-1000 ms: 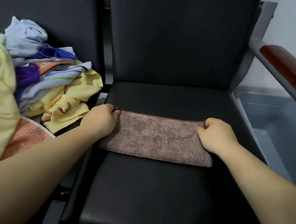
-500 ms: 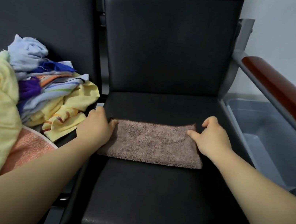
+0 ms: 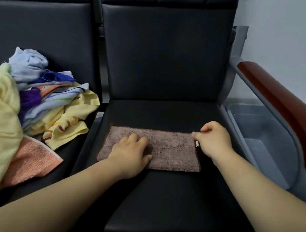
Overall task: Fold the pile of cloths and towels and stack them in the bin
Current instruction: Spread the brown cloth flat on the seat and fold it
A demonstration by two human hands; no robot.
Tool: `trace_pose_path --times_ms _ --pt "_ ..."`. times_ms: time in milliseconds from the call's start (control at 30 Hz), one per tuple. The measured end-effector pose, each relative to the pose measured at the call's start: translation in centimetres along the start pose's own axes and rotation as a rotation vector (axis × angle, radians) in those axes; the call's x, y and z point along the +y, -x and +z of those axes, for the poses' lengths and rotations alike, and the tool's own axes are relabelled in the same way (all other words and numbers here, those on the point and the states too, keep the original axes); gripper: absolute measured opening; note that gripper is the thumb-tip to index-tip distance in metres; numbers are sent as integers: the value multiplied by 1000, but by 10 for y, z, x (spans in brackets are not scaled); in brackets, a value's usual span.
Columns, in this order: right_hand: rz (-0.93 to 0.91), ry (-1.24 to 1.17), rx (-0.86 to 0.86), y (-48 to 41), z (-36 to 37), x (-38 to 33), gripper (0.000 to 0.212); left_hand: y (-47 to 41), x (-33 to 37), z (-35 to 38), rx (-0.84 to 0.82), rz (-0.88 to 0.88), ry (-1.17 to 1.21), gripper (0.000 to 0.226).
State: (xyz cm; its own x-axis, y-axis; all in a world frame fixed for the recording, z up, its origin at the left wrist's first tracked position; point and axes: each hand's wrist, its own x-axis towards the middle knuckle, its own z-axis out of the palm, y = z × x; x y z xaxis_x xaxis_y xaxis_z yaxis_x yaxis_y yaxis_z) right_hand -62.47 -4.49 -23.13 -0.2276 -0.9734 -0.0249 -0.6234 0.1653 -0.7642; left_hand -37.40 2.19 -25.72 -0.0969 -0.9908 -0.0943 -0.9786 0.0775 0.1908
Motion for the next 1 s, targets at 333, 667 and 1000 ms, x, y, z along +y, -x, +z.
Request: trace_pose_path --times_ms 333,667,1000 --pt "-493 431 -344 19 5 4 7 8 10 3 9 -24 -70 56" --pt "-510 499 -589 78 12 -27 17 -16 -18 -10 -3 -77 -47 66" --pt "-531 377 -553 66 26 -16 20 22 -24 -18 -140 159 563 32"
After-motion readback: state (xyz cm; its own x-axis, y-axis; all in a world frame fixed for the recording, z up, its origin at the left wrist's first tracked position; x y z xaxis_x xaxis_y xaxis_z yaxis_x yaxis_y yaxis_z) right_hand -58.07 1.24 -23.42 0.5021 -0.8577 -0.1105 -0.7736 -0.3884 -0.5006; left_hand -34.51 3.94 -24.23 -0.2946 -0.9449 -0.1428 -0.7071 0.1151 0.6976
